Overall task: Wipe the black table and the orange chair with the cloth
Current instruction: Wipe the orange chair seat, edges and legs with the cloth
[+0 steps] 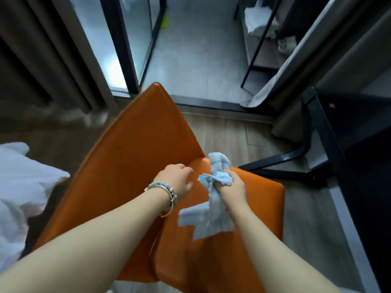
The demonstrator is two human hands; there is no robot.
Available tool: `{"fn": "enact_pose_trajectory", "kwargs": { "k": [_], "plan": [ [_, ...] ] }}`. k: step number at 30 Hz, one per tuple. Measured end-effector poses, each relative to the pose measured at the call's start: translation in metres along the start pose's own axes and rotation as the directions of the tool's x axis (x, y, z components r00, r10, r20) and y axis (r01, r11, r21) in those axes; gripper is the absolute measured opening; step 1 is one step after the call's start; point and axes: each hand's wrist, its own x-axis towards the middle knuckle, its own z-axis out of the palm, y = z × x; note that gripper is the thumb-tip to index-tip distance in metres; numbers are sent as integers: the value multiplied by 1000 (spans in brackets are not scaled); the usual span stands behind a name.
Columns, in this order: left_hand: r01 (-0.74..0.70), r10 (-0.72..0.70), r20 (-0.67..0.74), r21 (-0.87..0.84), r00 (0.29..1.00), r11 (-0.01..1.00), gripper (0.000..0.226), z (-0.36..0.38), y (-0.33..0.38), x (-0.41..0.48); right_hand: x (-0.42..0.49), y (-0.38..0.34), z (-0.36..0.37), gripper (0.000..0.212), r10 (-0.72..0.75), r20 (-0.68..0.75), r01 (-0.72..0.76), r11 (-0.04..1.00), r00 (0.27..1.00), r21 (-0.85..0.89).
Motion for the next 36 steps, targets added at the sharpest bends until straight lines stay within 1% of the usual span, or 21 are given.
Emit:
{"fn": "enact_pose_trajectory", "kwargs": {
  "k": [2,4,5,6,7,8,10,13,16,19,21,23,24,27,28,31,33,36],
  "plan": [
    [-58,40,-97,-185,994,981,35,-40,-5,-24,-27,-34,12,10,-12,-46,17,994,999,106],
    [-135,77,-170,-362,982,922,31,-80,-15,-54,-58,-60,28,19,-44,-83,60,979,996,194],
    [-181,102,-206,-413,973,893,30,-98,-24,-71,-73,-71,36,24,-62,-109,86,968,992,237],
    [-218,123,-233,-441,965,871,29,-115,-35,-87,-87,-80,44,23,-78,-152,118,954,985,274],
    [-236,132,-247,-461,960,856,29,-128,-50,-102,-100,-89,51,17,-78,-197,138,941,977,310],
    [-240,130,-252,-478,959,845,29,-139,-66,-116,-112,-97,58,16,-82,-228,158,927,970,339],
    [-232,124,-246,-481,961,845,28,-154,-98,-136,-134,-112,68,20,-81,-276,184,911,958,369],
    [-217,108,-248,-469,963,856,29,-170,-136,-147,-158,-133,76,19,-76,-330,204,905,941,373],
    [-205,90,-279,-418,956,885,35,-182,-159,-141,-165,-148,77,21,-135,-380,268,907,915,323],
    [-215,100,-298,-384,949,898,36,-192,-169,-120,-165,-166,79,18,-180,-387,313,896,905,315],
    [-245,140,-296,-354,945,903,36,-200,-172,-96,-149,-169,85,20,-158,-426,313,892,891,326],
    [-268,180,-278,-323,944,908,36,-209,-172,-70,-126,-171,87,21,-87,-459,282,883,884,375],
    [-282,203,-267,-302,942,911,36,-214,-172,-56,-113,-173,87,19,-60,-477,278,873,877,401],
    [-318,267,-236,-219,935,922,35,-233,-172,-13,-69,-188,85,10,-44,-522,301,857,852,419],
    [-322,275,-225,-210,935,923,34,-242,-173,3,-55,-198,85,11,-33,-534,306,849,845,432],
    [-340,309,-175,-187,935,922,35,-265,-175,48,-12,-225,92,26,39,-561,300,813,827,499],
    [-352,322,-168,-199,932,914,36,-278,-172,76,8,-245,93,28,53,-565,297,808,823,509],
    [-366,336,-154,-261,929,893,34,-287,-154,115,30,-263,87,25,78,-588,278,826,805,490]
  ]
}}
